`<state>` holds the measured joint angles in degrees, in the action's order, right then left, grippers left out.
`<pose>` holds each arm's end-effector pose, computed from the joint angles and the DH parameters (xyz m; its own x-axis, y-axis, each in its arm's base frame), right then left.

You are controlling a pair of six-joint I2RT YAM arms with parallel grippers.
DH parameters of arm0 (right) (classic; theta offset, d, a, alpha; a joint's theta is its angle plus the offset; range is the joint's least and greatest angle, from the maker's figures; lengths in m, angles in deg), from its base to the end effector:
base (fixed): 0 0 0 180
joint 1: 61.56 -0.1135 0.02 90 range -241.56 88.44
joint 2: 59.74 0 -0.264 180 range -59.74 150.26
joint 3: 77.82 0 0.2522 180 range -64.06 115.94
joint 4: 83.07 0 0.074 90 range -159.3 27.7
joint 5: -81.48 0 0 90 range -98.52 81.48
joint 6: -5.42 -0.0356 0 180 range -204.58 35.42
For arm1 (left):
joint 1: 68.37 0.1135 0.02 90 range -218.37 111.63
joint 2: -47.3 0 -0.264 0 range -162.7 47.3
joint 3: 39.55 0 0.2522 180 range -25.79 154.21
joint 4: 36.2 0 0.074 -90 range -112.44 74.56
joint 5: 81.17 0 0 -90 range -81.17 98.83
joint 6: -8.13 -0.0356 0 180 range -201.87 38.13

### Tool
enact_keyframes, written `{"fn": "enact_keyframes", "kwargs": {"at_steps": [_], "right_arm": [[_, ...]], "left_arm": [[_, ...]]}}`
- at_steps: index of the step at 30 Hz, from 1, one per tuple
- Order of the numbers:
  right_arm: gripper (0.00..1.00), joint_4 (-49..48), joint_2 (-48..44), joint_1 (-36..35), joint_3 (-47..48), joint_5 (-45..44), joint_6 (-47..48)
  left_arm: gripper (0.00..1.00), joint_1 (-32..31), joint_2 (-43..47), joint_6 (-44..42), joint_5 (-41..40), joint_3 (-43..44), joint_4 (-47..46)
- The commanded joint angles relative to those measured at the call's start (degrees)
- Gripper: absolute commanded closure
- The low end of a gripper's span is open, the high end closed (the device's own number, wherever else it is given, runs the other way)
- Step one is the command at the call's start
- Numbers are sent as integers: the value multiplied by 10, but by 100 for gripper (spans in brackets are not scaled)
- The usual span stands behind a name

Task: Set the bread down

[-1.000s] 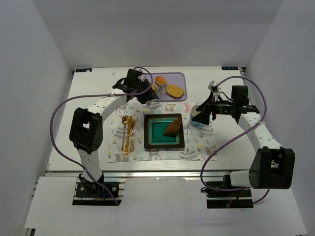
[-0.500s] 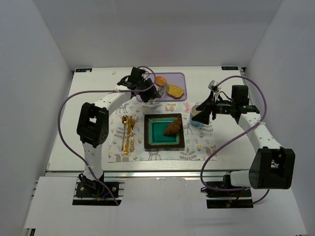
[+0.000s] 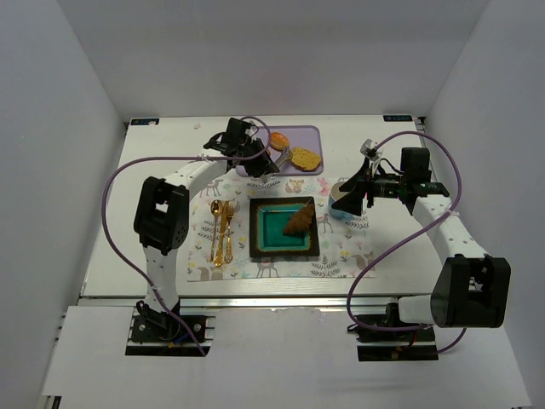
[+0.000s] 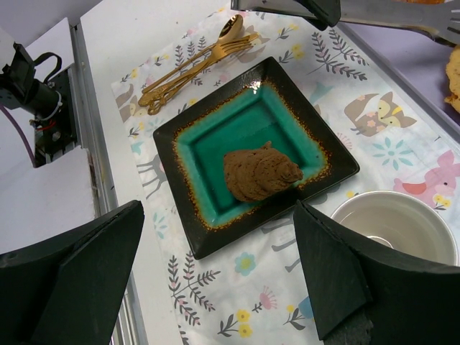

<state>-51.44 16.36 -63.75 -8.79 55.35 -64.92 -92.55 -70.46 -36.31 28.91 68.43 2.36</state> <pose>0.2754 0.0425 0.2827 -0.3471 -0.1616 -0.9238 -0.8854 0.3812 0.2661 0.4173 -0.2008 0.2240 -0.9005 -0.3307 -0.2823 -0.0715 0.7529 -0.6542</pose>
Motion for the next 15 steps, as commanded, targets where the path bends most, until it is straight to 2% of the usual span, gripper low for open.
{"fn": "enact_keyframes", "kwargs": {"at_steps": [1,6,11,15], "right_arm": [[11,-17,-9,4,2,15,-7],[11,-13,-9,5,2,15,-3],[11,-12,-10,5,4,15,-2],[11,-10,-11,5,3,15,-1]], "left_arm": [[94,3,54,12,31,-19,-36],[99,18,128,44,30,-32,-78],[100,34,188,35,32,-41,-62],[100,45,241,20,65,-88,-15]]}}
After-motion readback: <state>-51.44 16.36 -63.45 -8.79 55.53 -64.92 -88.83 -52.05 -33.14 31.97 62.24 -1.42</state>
